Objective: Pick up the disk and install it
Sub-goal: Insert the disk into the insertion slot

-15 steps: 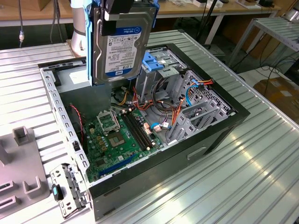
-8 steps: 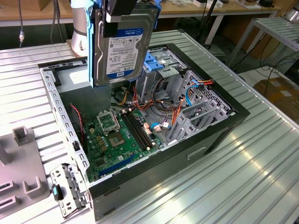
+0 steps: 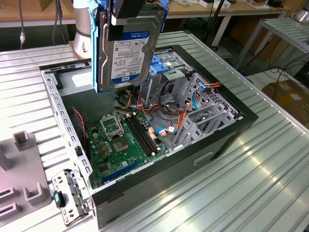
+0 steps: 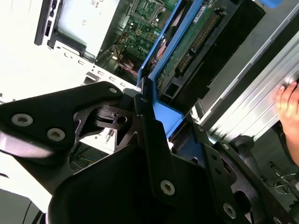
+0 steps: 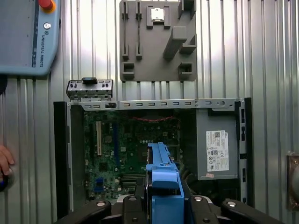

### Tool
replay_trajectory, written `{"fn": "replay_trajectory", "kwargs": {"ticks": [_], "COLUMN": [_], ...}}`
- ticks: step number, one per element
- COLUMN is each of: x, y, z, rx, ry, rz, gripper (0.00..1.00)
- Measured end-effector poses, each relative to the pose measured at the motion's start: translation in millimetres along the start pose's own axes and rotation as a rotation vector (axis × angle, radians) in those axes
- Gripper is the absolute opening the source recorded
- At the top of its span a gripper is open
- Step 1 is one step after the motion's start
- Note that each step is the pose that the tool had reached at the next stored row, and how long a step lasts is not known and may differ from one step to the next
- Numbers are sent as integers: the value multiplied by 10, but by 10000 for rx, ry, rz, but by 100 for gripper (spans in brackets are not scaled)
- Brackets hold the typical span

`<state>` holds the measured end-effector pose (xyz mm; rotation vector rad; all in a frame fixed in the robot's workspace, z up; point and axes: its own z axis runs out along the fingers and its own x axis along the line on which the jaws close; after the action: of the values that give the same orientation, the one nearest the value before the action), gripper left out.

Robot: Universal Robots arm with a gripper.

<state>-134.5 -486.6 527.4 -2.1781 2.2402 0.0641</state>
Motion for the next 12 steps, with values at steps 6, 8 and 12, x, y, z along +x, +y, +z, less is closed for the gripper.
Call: {"fn": "replay_trajectory", "kwargs": {"ticks": [6,8,12], "x": [42,55,76], "y": [-1,-1,-3], "z": [-2,-2,-3], "rx": [0,0,1], "ry": [4,5,7], "rz": [0,0,0], "gripper": [37,37,37]}}
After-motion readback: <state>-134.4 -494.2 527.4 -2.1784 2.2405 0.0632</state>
